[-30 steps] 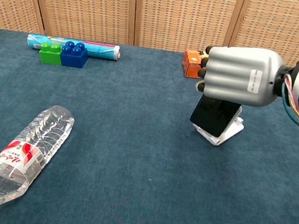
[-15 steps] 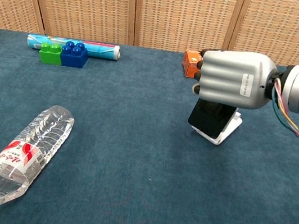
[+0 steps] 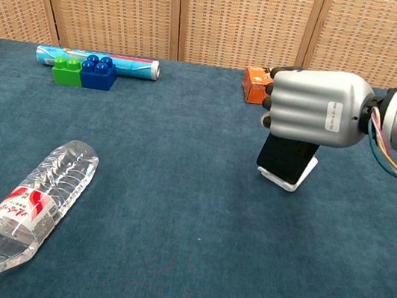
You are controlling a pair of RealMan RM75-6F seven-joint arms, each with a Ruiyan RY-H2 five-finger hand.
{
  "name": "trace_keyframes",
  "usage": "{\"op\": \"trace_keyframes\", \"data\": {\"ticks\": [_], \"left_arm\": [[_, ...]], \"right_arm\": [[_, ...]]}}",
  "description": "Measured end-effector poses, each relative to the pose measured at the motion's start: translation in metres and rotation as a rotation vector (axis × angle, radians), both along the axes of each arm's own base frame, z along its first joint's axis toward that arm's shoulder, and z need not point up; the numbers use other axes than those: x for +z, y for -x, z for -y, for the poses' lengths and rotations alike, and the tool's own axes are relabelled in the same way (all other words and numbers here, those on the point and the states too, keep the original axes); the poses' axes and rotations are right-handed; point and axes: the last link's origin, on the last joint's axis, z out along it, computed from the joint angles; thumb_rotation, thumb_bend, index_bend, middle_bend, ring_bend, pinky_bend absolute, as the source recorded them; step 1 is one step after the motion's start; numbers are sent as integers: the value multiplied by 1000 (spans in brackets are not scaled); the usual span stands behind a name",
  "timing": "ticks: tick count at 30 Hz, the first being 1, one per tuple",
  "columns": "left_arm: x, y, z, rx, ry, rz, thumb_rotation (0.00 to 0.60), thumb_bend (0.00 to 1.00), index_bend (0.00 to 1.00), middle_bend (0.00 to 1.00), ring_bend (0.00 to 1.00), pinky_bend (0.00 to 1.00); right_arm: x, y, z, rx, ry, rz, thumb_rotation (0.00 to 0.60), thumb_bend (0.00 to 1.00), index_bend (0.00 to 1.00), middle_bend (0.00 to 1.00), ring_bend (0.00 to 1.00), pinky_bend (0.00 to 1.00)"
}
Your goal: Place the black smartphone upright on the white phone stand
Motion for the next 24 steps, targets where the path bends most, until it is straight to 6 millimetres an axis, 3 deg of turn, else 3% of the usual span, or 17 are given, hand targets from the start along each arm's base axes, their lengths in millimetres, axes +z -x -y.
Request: {"op": "trace_keyframes", "data": {"ticks": [13, 24], "left_arm": [[-1, 0, -1, 1, 10, 0, 600, 7, 0, 0, 0, 0], [-1, 1, 0, 0, 11, -1, 600, 7, 0, 0, 0, 0]], "right_arm": [[7, 5, 2, 14, 23, -37, 600, 646, 481, 495, 527, 434], [0, 7, -1, 25, 3, -43, 600, 644, 481, 456, 504, 435]]}}
